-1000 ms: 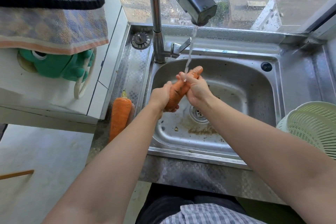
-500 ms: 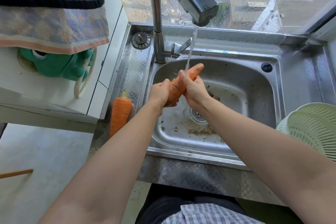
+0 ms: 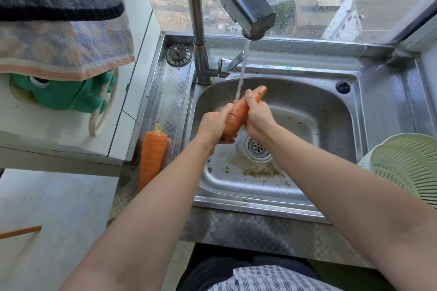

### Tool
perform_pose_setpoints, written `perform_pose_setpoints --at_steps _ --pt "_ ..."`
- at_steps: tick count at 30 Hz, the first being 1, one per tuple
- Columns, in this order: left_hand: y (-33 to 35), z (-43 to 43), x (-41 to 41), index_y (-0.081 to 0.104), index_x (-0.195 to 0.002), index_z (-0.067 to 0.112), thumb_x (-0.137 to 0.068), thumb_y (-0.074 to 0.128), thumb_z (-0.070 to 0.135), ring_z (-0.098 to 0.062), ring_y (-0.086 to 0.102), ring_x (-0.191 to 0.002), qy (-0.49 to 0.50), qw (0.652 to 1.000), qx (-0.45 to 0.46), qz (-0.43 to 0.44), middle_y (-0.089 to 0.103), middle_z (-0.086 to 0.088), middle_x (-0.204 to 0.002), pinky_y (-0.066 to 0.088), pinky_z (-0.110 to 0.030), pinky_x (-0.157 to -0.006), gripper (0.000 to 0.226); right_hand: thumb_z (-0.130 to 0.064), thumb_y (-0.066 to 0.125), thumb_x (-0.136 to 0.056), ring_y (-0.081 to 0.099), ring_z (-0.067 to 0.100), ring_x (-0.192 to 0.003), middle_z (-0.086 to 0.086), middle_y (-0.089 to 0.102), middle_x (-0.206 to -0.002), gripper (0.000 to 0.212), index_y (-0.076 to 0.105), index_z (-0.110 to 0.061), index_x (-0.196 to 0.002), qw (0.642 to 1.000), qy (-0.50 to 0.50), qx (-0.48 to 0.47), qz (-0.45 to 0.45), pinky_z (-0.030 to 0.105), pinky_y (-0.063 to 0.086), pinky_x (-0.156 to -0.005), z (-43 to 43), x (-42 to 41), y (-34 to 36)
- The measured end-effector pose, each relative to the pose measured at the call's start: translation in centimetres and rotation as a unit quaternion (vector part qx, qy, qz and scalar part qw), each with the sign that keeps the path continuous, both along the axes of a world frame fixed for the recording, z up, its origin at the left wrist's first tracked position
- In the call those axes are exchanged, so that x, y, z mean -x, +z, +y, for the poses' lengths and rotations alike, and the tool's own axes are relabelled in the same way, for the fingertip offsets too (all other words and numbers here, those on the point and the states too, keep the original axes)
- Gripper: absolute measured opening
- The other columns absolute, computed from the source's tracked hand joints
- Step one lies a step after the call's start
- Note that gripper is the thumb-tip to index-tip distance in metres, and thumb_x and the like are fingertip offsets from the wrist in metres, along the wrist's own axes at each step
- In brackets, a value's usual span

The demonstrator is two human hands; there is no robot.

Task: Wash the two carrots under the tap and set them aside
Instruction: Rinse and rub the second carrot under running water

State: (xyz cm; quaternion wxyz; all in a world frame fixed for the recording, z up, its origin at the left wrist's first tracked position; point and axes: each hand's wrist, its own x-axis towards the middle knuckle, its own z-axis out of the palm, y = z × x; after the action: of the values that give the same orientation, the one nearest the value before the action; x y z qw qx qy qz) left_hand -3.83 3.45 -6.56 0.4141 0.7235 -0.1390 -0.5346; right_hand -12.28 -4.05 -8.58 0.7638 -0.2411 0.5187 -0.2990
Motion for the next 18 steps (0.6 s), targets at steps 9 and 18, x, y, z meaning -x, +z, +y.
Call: perform_pose_setpoints --at_steps 9,18 --pt "-0.1 0.1 -0.5 0.065 -0.099 0.002 -0.097 0.048 0.048 -0.024 0.066 -0.055 -0.014 0.999 -0.041 -0.018 0.069 -0.021 -0.085 0.053 -0.026 -0.045 0.049 -0.034 0.053 -0.099 0.067 0.020 -0.084 0.009 0.066 -0.093 0.044 0.046 -0.002 -0.128 0.999 -0.023 -0.039 0.003 0.033 0.056 -0.073 -0.5 0.2 0.0" --pt "-0.4 1.3 -0.6 0.067 -0.108 0.001 -0.090 0.039 0.071 -0.030 0.069 -0.081 -0.130 0.989 -0.070 0.018 0.071 -0.016 -0.092 0.052 -0.038 -0.080 0.078 -0.024 0.046 -0.104 0.062 0.014 -0.083 0.008 0.058 -0.099 0.028 0.045 -0.008 -0.126 0.999 0.007 -0.009 -0.046 0.030 0.055 -0.072 0.1 -0.1 -0.3"
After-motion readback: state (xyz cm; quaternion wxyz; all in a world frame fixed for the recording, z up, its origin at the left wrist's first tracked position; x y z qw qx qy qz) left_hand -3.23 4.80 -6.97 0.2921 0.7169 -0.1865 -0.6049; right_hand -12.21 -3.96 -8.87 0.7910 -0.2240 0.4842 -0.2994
